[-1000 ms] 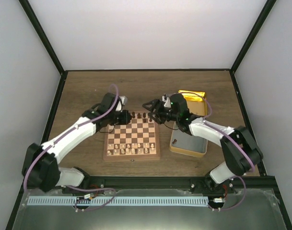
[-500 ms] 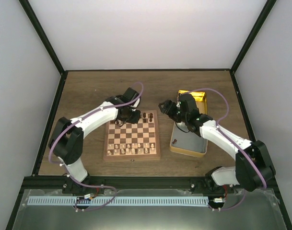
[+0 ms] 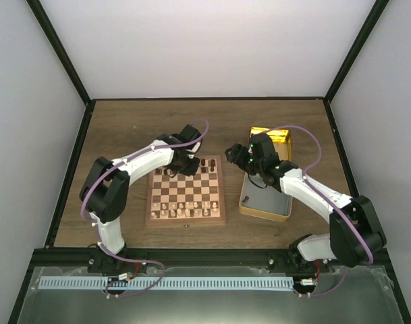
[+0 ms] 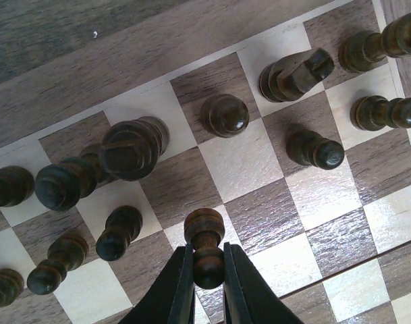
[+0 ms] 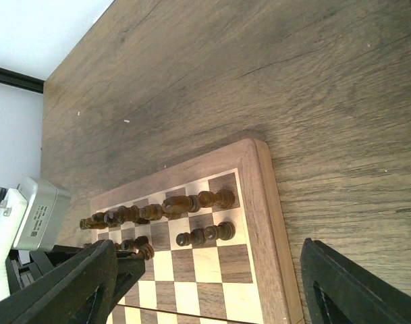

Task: Set up the chess pieces on the board
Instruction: Place the chess piece on the chessboard.

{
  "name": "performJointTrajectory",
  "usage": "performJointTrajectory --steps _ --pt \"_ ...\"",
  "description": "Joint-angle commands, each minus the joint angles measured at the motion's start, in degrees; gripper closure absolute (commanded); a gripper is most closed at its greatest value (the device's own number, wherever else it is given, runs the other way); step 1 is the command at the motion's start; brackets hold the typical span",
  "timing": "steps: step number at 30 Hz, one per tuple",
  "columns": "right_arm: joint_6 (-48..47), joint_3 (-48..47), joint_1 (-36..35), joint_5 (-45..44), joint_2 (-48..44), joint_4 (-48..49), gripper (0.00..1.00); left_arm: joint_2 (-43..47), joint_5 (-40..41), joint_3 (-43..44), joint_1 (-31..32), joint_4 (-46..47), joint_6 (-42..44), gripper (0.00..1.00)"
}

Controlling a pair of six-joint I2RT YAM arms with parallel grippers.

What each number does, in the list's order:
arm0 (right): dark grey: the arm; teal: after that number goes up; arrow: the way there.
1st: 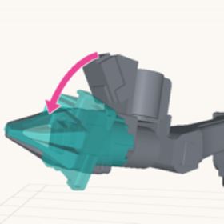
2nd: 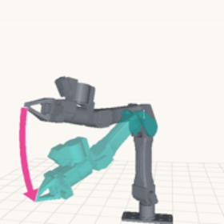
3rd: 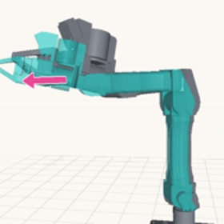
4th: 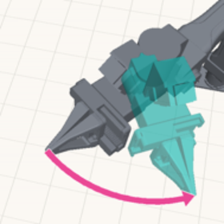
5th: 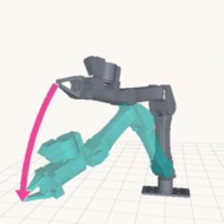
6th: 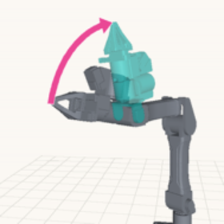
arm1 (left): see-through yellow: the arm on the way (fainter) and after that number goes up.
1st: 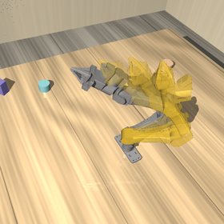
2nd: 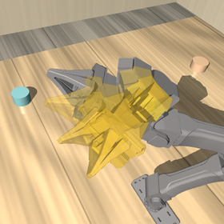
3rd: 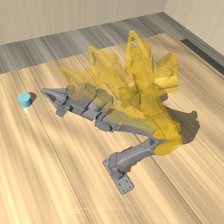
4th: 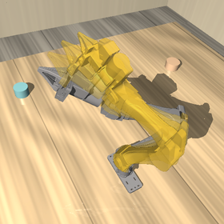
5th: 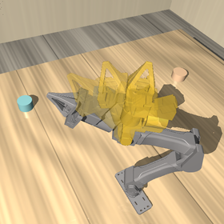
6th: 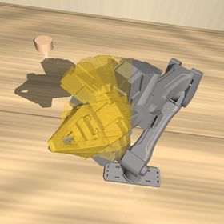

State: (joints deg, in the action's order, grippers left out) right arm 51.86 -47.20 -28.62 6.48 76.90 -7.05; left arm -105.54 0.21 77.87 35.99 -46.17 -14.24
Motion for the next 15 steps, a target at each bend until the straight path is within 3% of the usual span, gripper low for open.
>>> performJointTrajectory --steps 1,15 --pt "-0.72 -2.24 0.50 -1.18 0.13 -0.67 0.24 -1.09 0.42 1.92 -0.30 -0.40 1.31 0.89" --pt "-0.06 -2.55 0.49 0.10 0.54 -0.59 0.24 -3.85 1.70 3.35 -0.66 -1.76 2.82 0.85"
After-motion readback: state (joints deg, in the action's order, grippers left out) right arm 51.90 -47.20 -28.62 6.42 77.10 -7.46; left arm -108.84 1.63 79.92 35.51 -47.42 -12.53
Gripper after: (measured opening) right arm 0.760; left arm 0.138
